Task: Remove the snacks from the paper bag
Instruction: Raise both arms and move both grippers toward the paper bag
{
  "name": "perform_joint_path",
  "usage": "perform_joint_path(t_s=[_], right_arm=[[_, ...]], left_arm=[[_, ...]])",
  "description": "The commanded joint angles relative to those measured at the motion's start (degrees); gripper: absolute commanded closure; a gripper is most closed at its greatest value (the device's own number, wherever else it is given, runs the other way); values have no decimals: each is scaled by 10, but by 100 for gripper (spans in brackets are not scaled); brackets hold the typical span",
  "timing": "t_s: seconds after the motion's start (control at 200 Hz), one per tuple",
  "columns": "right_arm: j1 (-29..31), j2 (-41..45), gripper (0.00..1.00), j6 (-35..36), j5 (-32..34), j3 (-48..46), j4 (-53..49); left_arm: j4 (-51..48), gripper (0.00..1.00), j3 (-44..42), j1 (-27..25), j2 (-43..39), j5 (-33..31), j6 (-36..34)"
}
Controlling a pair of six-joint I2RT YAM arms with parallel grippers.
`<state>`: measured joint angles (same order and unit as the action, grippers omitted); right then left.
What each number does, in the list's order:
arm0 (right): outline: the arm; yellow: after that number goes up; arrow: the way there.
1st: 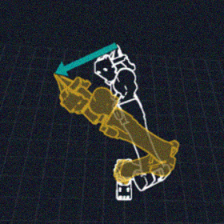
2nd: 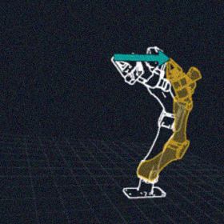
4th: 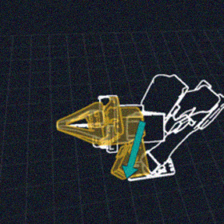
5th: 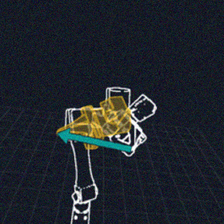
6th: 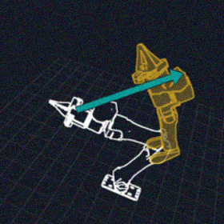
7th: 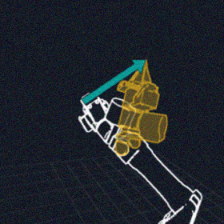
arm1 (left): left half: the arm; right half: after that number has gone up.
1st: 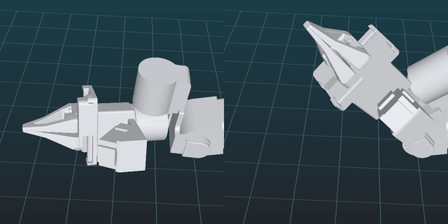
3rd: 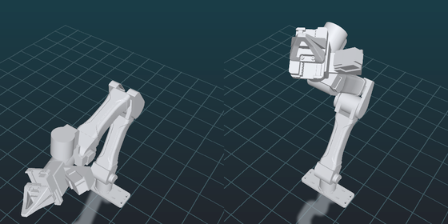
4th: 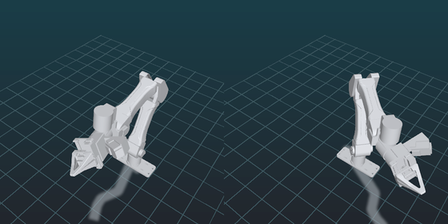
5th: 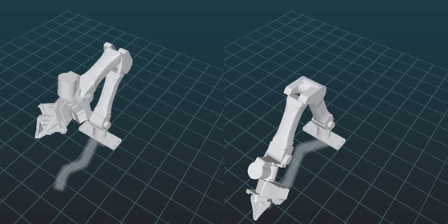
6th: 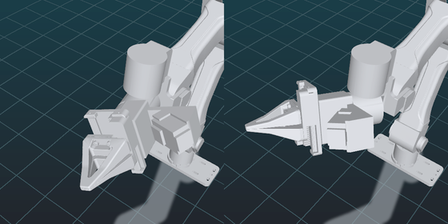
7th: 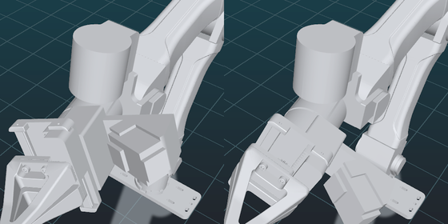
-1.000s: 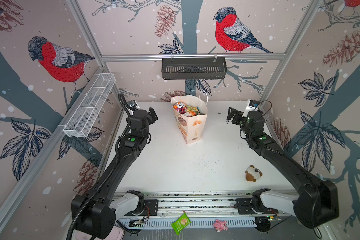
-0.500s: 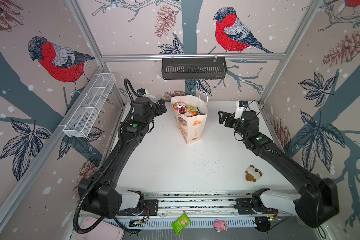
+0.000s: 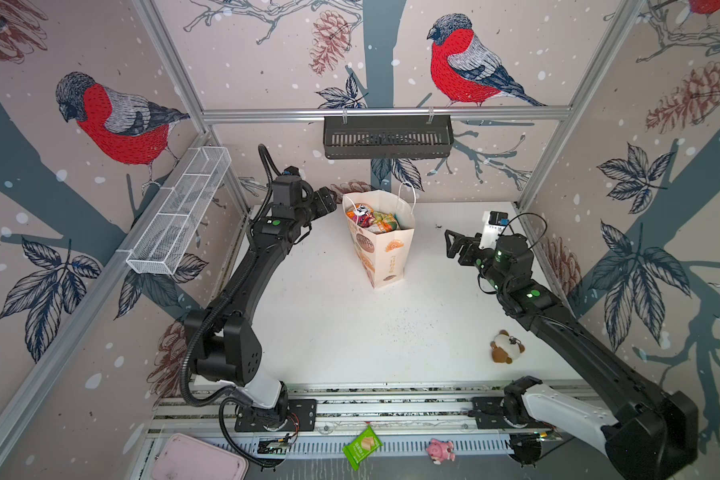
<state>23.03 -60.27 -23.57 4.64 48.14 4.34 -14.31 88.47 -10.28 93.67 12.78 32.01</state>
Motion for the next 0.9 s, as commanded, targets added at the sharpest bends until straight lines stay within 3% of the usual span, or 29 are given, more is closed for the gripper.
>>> perform_joint_path(t_s=[0.0, 0.405, 0.72, 0.896], right_arm=[[-1, 4, 0, 11, 15, -2, -8], [-1, -5, 0, 9, 25, -9, -8], [-2, -8, 0, 14, 28, -5, -13], [-2, -7, 0, 10, 27, -6, -16]], left_arm=[[-27, 22, 30, 2, 31, 38, -16], [-19, 27, 56, -1, 76, 96, -38], [-126, 29, 130, -27, 115, -21, -85], [-153, 33, 164, -42, 136, -55, -94]])
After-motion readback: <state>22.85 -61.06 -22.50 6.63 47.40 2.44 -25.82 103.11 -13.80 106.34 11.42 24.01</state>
